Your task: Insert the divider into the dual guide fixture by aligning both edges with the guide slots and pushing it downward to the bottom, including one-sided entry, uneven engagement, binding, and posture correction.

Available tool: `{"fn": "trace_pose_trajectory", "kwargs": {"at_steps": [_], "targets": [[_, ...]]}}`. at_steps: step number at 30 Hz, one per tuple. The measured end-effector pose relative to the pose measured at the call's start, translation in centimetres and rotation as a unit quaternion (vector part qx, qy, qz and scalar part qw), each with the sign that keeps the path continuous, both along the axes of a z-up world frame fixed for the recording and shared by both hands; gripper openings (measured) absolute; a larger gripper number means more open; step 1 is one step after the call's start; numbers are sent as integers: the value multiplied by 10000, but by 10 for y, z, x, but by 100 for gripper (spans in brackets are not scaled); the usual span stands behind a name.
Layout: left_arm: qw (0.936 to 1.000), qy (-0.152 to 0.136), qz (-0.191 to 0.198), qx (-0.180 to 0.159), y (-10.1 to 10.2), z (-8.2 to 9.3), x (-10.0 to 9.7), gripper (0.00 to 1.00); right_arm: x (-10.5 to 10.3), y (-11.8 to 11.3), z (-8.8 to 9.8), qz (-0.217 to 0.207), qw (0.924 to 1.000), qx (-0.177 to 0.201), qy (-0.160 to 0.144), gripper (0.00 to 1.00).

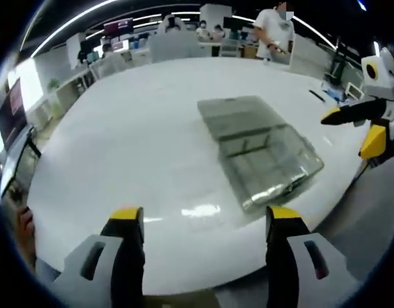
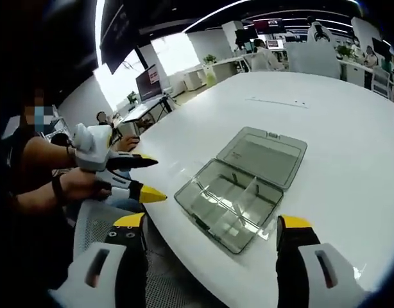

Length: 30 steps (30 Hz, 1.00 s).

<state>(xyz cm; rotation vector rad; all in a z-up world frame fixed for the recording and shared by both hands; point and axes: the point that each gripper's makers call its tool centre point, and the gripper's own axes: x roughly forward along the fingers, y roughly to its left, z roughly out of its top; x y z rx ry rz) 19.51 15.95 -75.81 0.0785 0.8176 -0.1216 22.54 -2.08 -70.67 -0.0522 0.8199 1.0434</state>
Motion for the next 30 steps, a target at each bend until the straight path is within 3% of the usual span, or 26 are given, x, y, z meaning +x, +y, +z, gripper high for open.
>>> {"fn": "trace_pose_trajectory", "kwargs": {"at_steps": [11,17,23,30], "targets": [[9992,247,25,306,4,-4,7,67,-1,-4,-5,38,9999,-79,76,80],[9991,305,162,243,6,-8,11,59,1,-7,-8,115,9997,-227,7,79],[9986,431,179,250,7,-17,12,57,1,-7,-7,87,9998,-146,64,79],[9990,371,212,92,5,-24,14,53,0,-6,-9,147,9997,-169,111,77]]}}
